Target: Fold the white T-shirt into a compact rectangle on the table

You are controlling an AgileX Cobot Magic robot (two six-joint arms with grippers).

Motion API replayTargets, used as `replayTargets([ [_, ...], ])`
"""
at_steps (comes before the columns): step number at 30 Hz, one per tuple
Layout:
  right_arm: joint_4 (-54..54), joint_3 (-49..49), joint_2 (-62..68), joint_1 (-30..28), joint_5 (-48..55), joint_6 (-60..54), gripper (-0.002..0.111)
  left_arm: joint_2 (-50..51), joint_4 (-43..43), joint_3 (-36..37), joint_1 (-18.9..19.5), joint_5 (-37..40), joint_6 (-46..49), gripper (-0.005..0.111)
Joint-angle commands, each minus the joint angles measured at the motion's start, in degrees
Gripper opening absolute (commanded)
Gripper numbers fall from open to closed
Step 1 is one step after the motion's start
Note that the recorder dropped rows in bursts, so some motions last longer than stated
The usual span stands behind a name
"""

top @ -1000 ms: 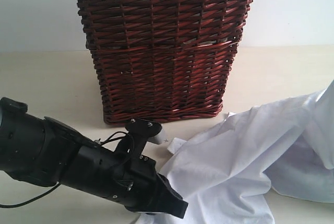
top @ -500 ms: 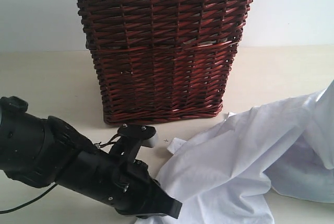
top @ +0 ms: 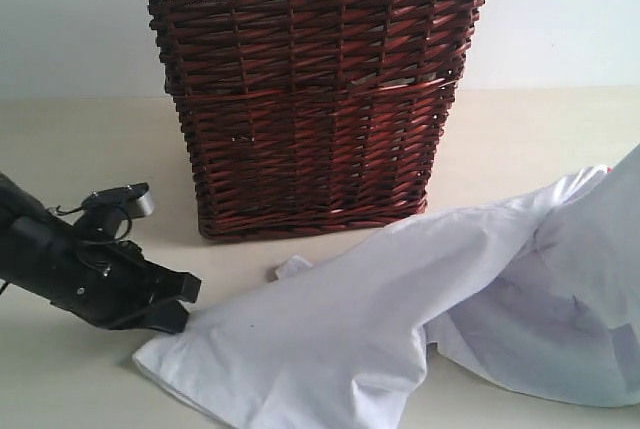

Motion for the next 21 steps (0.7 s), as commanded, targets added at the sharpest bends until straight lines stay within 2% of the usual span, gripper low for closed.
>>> replayTargets([
  [1,0.6,-0.6,-0.5,-0.2,0.0,0.1,0.000,-1.1,3.0,0.1,2.1,9.2,1.2,0.000],
  [6,0.6,-0.6,-0.5,-0.2,0.0,0.1,0.000,-12.2,-4.6,0.1,-4.3,12.9,14.3,0.000],
  [11,0.6,-0.6,-0.5,-0.2,0.0,0.1,0.000,-16.4,-9.4,0.1,-12.8,15.4,17.4,0.000],
  [13,0.6,-0.6,-0.5,-0.2,0.0,0.1,0.000,-15.5,-10.6,0.1,-17.3,14.3,17.4,0.000],
  [17,1.3,-0.6,-0.5,-0.2,0.0,0.1,0.000,-11.6,-18.4,0.1,-28.0,10.3,17.6,0.000],
  [21,2.5,-0.6,-0.5,-0.2,0.2,0.1,0.000,-7.4,-21.4,0.1,-36.5,1.1,17.1,0.000],
])
